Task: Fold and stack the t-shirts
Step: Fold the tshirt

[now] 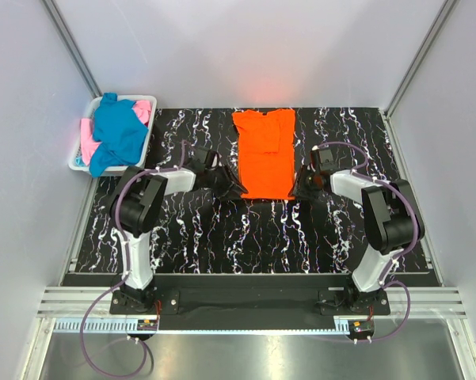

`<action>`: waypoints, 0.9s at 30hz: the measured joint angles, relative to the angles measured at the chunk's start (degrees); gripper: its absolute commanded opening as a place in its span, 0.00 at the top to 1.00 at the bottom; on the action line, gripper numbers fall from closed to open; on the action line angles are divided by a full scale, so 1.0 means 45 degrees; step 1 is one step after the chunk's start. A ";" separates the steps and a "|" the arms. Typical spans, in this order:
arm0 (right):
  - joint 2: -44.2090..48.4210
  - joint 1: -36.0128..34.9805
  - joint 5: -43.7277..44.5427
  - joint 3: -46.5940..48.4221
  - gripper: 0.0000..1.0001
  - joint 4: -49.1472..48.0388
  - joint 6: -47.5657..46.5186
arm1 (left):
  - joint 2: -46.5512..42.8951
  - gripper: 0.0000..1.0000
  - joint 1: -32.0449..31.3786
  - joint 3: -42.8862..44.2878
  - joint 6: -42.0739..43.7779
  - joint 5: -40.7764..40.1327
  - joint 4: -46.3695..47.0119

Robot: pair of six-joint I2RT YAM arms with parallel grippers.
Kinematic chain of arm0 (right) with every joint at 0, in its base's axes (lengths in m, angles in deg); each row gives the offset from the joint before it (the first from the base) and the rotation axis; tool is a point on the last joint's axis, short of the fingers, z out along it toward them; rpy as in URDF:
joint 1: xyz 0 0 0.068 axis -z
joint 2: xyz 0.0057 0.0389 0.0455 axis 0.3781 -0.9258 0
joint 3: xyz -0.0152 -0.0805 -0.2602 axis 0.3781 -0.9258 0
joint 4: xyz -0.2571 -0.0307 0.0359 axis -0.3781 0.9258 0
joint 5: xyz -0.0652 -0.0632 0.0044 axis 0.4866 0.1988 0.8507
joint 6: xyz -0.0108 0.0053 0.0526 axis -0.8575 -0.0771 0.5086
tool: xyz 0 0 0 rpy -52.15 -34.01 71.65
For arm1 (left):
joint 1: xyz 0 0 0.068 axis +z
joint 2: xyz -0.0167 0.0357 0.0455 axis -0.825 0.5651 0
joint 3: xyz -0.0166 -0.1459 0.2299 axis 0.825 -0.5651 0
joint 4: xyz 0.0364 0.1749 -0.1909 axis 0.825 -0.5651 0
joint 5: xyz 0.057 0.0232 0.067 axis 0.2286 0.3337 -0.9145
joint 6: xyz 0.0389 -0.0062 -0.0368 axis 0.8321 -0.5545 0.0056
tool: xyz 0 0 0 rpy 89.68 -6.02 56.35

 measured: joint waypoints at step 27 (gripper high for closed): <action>0.1316 -0.0194 -0.1404 -0.1666 1.00 -0.0117 0.0413 | -0.1428 1.00 -0.0568 -0.0933 0.1773 -0.2467 -0.2006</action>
